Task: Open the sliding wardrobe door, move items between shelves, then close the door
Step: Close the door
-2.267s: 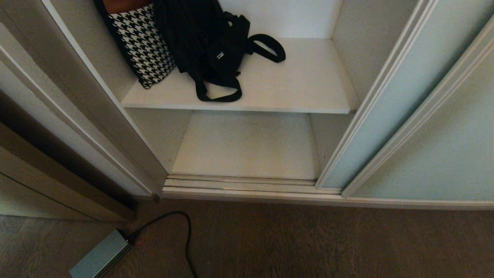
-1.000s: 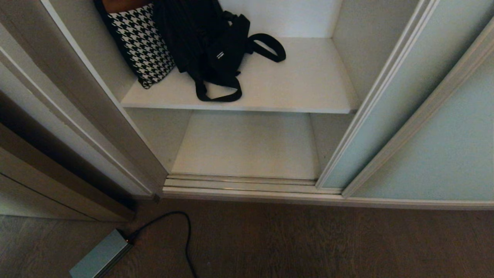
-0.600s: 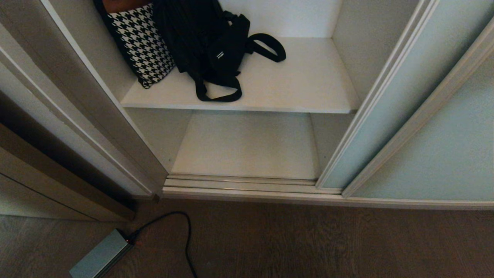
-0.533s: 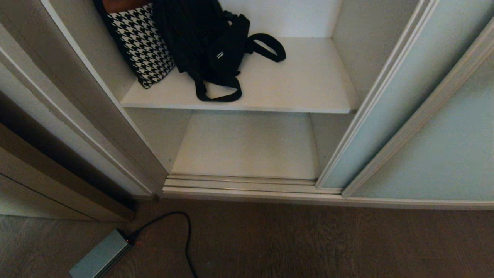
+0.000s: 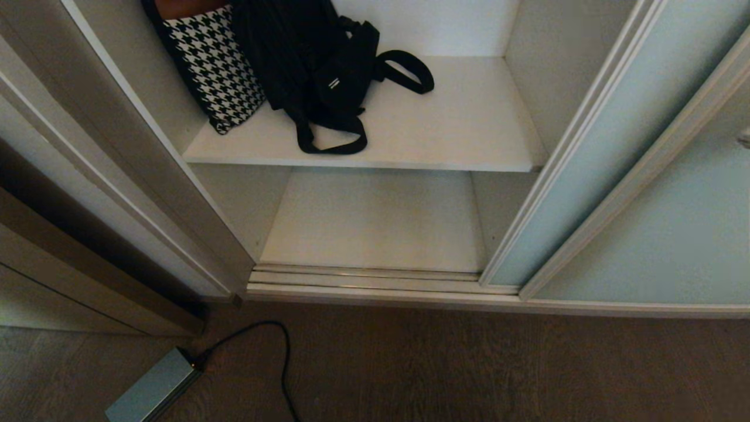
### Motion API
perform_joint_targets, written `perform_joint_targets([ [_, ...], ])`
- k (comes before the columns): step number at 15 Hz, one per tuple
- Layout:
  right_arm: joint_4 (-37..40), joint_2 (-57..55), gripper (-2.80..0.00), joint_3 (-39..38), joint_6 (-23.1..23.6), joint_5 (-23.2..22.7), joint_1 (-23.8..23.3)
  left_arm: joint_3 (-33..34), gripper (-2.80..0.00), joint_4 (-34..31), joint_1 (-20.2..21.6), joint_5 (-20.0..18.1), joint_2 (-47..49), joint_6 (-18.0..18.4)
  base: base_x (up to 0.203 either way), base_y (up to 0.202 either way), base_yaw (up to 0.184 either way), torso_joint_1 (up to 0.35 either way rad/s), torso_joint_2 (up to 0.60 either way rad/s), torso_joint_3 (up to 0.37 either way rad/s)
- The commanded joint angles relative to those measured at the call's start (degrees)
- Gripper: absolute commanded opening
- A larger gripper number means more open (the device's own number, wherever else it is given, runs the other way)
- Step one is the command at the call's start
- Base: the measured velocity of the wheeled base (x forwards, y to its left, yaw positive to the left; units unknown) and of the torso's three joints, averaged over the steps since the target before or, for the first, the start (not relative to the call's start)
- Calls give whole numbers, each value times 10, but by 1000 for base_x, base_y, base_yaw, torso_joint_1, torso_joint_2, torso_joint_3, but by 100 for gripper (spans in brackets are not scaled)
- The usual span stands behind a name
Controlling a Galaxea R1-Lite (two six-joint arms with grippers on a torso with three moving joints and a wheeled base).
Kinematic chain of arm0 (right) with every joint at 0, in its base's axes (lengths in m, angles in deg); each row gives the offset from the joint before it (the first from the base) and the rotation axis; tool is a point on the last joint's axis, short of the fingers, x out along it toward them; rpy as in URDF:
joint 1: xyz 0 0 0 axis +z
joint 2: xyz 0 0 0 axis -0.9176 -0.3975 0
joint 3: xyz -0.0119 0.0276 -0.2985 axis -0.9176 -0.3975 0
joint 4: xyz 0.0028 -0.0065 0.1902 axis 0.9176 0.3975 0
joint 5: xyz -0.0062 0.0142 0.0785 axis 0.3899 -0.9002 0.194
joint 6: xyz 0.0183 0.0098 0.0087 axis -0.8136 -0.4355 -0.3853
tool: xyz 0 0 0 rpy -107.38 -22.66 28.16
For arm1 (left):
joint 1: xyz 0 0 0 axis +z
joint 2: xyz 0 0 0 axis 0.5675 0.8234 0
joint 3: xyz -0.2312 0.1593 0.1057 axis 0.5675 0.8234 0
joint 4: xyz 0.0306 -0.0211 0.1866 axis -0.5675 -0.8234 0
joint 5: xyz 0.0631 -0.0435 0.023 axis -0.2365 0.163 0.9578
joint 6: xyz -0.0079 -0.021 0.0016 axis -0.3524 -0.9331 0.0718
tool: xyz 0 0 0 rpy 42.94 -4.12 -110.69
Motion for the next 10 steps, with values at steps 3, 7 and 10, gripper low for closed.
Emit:
perform_joint_targets([
  [3, -31, -28, -280, -2, -3, -1, 15, 0, -280, 0, 0, 0, 1, 0, 0, 0, 0, 0, 0, 0],
  [7, -59, -50, -280, -4, -2, 2, 18, 0, -280, 0, 0, 0, 1, 1, 0, 0, 0, 0, 0, 0],
  [10, -72, -67, -280, -1, -3, 9, 20, 0, -280, 0, 0, 0, 1, 0, 0, 0, 0, 0, 0, 0],
])
